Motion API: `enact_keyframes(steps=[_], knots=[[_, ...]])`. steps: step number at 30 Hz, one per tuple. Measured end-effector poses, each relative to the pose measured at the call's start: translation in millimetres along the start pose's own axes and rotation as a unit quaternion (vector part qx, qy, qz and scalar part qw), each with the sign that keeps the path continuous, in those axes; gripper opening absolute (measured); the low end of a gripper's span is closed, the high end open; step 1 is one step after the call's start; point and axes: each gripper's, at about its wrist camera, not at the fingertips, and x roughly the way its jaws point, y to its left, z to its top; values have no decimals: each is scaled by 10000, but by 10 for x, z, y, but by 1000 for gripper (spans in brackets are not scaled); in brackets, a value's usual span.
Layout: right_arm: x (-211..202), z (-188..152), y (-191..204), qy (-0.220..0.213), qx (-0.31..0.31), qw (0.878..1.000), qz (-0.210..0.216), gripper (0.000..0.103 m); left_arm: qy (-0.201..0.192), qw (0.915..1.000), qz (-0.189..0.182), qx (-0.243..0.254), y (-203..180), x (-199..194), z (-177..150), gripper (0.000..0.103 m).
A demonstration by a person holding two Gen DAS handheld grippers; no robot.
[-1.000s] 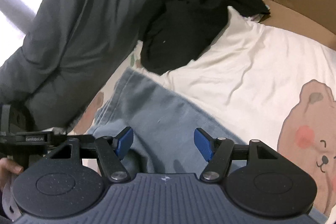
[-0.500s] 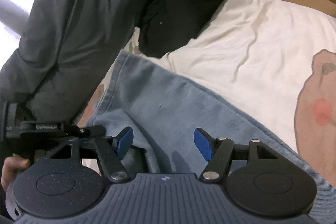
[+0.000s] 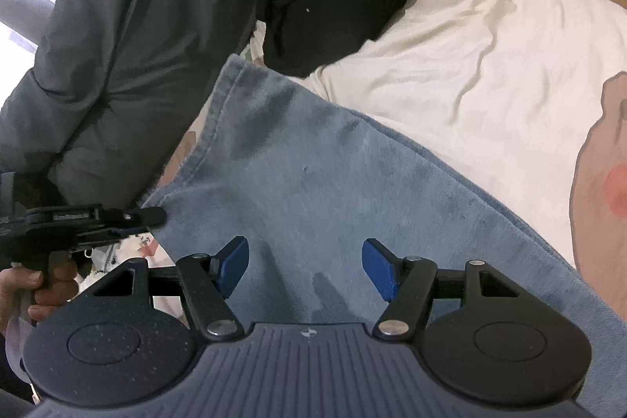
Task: Fold clothes
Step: 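Grasp the folded jeans at the waistband edge with the left gripper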
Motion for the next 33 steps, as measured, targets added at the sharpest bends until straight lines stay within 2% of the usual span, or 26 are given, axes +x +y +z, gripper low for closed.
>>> enact_keyframes(steps=[1, 3, 5, 6, 9, 11, 16, 19, 21, 25, 30, 33], knots=[[19, -11, -7, 29, 9, 10000, -15, 70, -61, 10000, 54, 15, 11, -25, -9, 31], [55, -36, -18, 90, 27, 9999, -40, 70, -164, 9998, 98, -47, 54, -67, -39, 52], [76, -54, -16, 130, 12, 9999, -51, 70, -216, 9997, 47, -114, 94, -88, -67, 66], [84, -62, -12, 140, -5, 9999, -50, 70, -225, 9996, 13, -141, 108, -89, -82, 71], [111, -65, 3, 139, -32, 9999, -60, 70, -157, 9996, -125, -203, 120, -17, -128, 76], [136, -50, 34, 130, -139, 9998, -88, 70, -129, 9992, -212, -312, 147, 64, -163, 76], [163, 42, 224, 90, -909, 9950, -401, 70, -100, 9966, -468, -664, 226, 232, -231, 73], [137, 130, 358, 19, -1422, 9880, -601, 70, -158, 9958, -506, -753, 240, 241, -258, 64], [121, 222, 439, -33, -1683, 9836, -648, 70, -289, 9946, -566, -824, 248, 205, -275, 52], [190, 496, 494, -85, -1781, 9816, -685, 70, -407, 9931, -665, -872, 271, 177, -288, 43], [378, 833, 646, -140, -2212, 9709, -909, 70, -518, 9908, -760, -993, 350, 165, -276, 32], [495, 1000, 741, -94, -2524, 9637, -861, 70, -579, 9904, -755, -1002, 376, 135, -265, 28]])
